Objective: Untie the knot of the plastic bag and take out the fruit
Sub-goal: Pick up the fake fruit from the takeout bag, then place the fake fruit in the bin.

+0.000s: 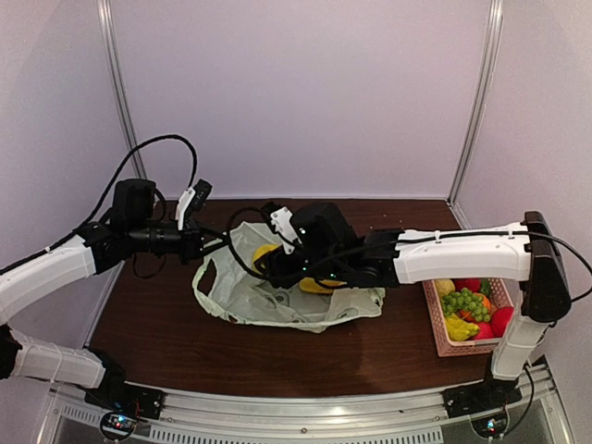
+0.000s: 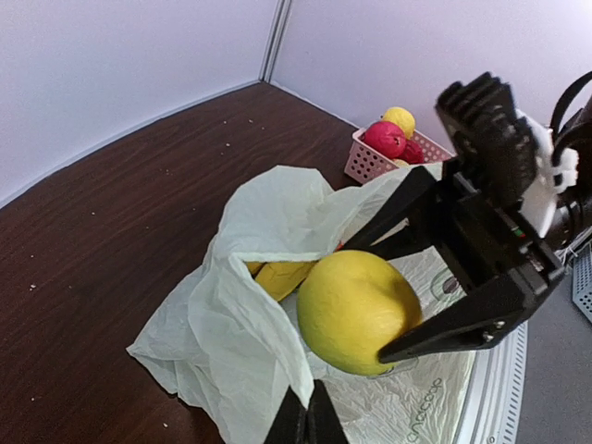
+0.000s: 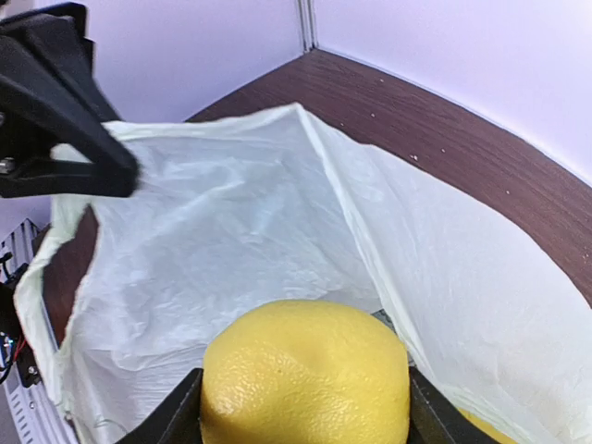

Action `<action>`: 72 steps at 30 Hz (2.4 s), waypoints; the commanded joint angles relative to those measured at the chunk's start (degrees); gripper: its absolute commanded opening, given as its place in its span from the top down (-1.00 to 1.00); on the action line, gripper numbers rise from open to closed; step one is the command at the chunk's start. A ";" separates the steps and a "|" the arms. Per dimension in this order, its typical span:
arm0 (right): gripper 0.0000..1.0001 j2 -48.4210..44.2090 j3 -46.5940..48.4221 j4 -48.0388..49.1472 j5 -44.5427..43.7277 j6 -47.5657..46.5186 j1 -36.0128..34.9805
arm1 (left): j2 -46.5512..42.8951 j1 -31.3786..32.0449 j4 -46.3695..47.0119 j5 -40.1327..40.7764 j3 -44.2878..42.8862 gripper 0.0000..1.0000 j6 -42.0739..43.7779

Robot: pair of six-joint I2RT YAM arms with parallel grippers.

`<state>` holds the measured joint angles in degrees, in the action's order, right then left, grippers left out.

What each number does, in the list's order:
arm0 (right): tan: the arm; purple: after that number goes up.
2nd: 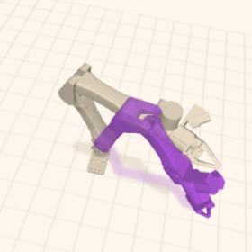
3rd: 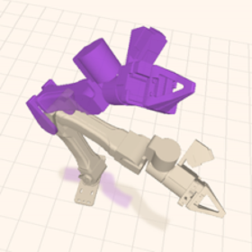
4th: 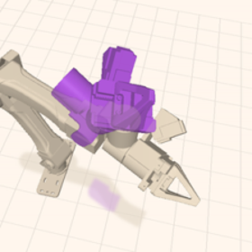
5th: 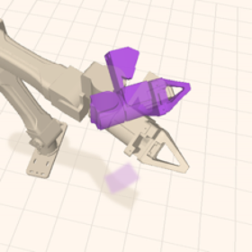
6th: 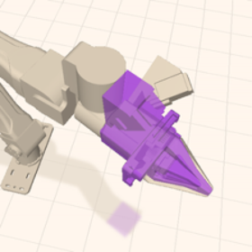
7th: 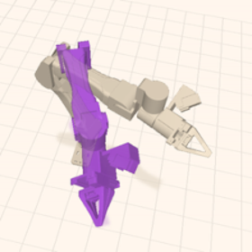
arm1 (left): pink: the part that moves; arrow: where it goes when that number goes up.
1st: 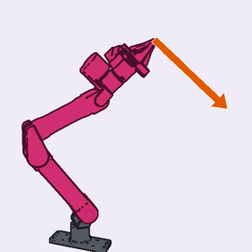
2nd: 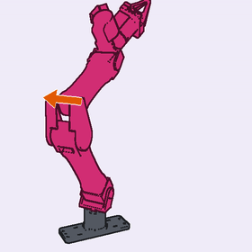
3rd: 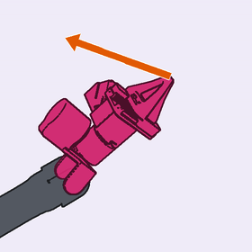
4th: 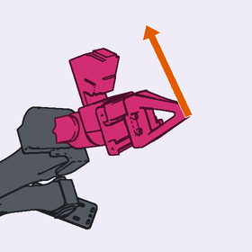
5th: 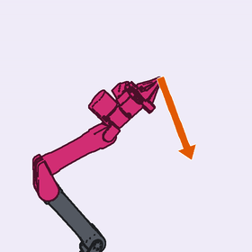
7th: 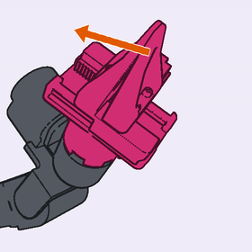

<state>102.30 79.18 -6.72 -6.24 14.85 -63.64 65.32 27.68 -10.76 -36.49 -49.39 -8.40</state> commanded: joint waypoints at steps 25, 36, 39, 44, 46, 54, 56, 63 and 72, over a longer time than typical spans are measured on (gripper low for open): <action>-0.21 -38.28 -20.49 -3.61 -12.63 2.53 9.64 | 0.64 0.00 -0.32 2.74 -1.50 1.00 1.11; -0.22 -45.77 -34.75 -10.95 -9.59 8.04 29.65 | 0.85 0.00 -0.79 3.25 -1.67 1.00 1.20; -0.23 -48.28 -38.63 -11.73 -8.25 8.72 35.74 | 1.02 0.00 -0.79 3.12 -1.68 1.00 1.22; -0.23 -50.41 -43.38 -12.28 -7.05 9.55 44.68 | 1.39 0.00 -0.87 2.83 -1.82 1.00 1.22; -0.23 -50.65 -44.55 -12.78 -7.15 9.02 48.02 | 1.39 0.00 -0.94 2.91 -1.77 1.00 1.20; -0.27 -55.09 -46.09 -15.56 -12.15 6.67 57.65 | 1.32 -0.02 -1.10 3.27 -1.77 1.00 1.21; -0.33 -55.97 -47.21 -15.48 -12.69 6.19 60.32 | 1.24 0.00 -1.08 3.28 -1.77 1.00 1.28; -0.33 -54.68 -50.46 -13.09 -6.96 7.29 67.74 | 1.68 0.00 -1.10 2.99 -1.85 1.00 1.20; -0.34 -53.23 -52.33 -10.06 -7.27 8.01 70.09 | 1.73 0.00 -1.14 3.15 -1.85 1.00 1.20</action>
<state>48.12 27.46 -18.87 -14.13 22.48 5.48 66.35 27.68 -11.73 -33.58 -49.41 -8.25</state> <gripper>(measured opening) 0.671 0.005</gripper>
